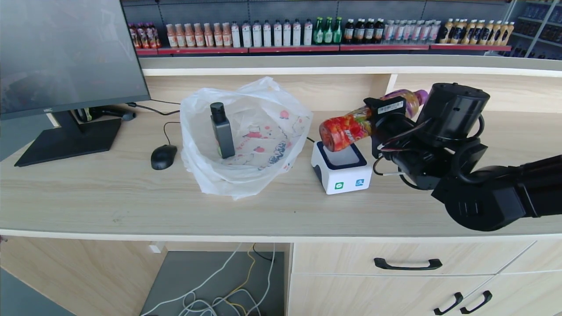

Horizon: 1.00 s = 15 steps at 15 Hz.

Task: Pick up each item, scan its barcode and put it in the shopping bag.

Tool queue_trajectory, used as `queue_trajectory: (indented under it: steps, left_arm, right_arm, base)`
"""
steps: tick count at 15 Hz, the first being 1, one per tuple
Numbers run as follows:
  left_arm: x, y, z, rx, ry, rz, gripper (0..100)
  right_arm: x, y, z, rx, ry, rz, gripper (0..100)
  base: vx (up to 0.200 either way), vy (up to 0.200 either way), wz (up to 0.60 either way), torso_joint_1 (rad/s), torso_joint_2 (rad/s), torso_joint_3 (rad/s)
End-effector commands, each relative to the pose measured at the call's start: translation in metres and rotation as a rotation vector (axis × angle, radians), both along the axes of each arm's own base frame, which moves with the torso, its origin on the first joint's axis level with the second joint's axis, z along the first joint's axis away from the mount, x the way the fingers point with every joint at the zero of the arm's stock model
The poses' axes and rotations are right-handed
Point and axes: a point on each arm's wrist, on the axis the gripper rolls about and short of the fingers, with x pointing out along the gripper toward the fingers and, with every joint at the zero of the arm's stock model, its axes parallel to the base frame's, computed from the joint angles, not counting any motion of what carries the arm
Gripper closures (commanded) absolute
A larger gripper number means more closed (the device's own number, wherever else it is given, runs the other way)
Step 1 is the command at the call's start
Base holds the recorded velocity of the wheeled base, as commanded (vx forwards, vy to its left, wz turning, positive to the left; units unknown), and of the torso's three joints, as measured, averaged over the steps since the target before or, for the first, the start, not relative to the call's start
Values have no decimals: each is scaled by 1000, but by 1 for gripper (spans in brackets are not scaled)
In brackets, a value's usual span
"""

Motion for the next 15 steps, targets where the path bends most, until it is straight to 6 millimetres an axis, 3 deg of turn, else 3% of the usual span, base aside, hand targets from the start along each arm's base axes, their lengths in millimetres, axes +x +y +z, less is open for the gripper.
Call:
queue_trajectory:
  steps: [1, 8, 15]
  left_arm:
    - [0, 0, 0, -1, 0, 0, 0]
    - [0, 0, 0, 0, 0, 0, 0]
    - [0, 0, 0, 0, 0, 0, 0]
  right_arm:
    - [-2, 0, 15, 17, -33, 1, 100]
    - [-13, -1, 40, -52, -89, 5, 100]
    - [-56, 13, 73, -306, -234, 38, 100]
  base:
    - [0, 0, 0, 0, 0, 0]
    - [0, 0, 0, 0, 0, 0]
    - [0, 0, 0, 0, 0, 0]
